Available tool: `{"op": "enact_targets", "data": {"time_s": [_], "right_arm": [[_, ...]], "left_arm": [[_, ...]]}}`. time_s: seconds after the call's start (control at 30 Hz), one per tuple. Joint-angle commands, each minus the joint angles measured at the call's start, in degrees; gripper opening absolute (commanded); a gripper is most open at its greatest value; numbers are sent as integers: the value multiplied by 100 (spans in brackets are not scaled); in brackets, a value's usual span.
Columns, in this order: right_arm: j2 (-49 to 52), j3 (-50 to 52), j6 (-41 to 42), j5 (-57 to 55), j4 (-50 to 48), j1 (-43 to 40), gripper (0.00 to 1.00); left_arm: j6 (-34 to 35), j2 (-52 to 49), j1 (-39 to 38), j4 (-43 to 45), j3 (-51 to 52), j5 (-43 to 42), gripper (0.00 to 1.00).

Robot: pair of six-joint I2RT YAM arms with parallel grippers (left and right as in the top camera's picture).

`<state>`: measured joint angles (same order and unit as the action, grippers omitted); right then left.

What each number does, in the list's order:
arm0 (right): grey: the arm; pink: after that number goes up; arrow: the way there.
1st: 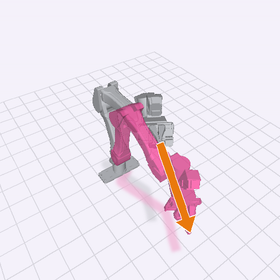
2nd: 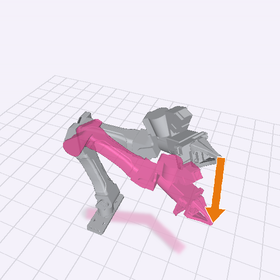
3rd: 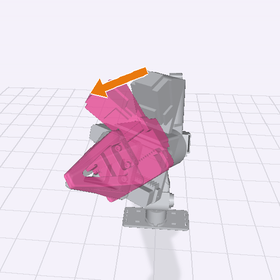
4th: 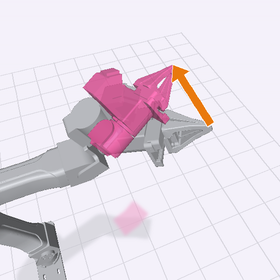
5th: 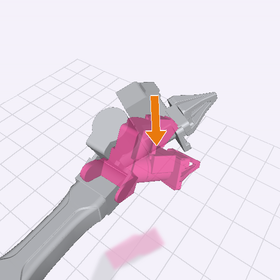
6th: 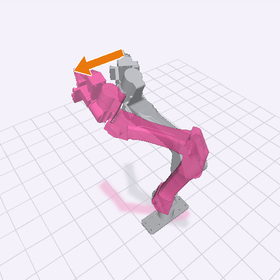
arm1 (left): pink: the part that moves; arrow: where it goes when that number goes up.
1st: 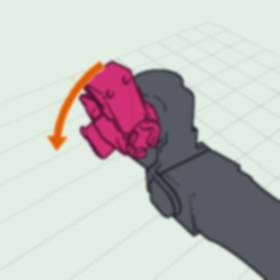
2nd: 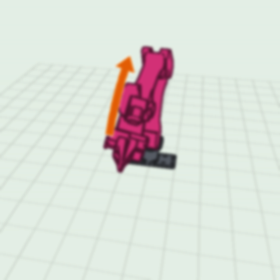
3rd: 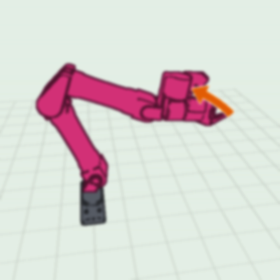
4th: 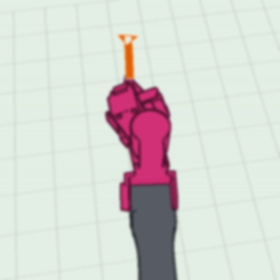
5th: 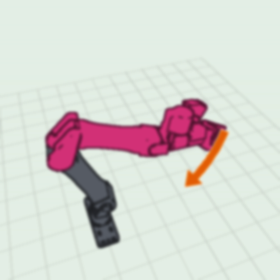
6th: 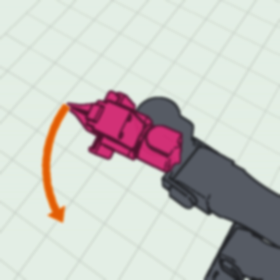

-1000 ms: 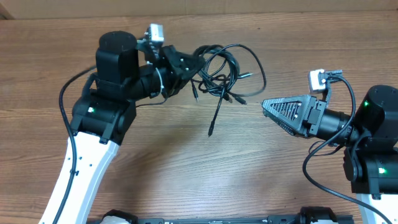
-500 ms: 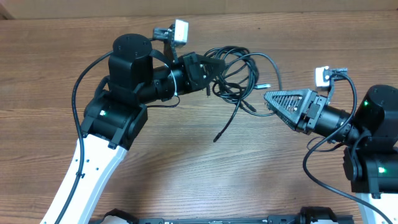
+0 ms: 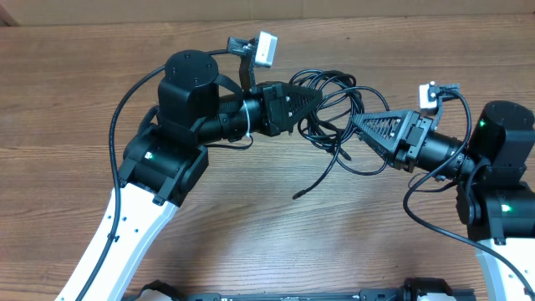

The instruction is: Untangle cables

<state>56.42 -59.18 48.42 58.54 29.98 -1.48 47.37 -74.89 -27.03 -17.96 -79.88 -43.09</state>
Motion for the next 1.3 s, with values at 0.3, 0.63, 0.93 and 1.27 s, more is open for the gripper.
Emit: {"op": "enact_targets", "data": {"time_s": [0.3,0.63,0.93,1.27], "right_arm": [[-24,-42,-396,212,-179,-9,60],[131,-42,-544,-7,-136,-9,64],[466,-42,-546,-503,151,-9,64],[603,-42,-678,-560,208,-9,64]], "left_arm": [[-264,31,-186,267,-138,7,4],[-251,17,-494,863,-138,-22,4],[-118,17,-487,1742,-138,-514,4],[197,17,-487,2146,-138,-597,4]]}}
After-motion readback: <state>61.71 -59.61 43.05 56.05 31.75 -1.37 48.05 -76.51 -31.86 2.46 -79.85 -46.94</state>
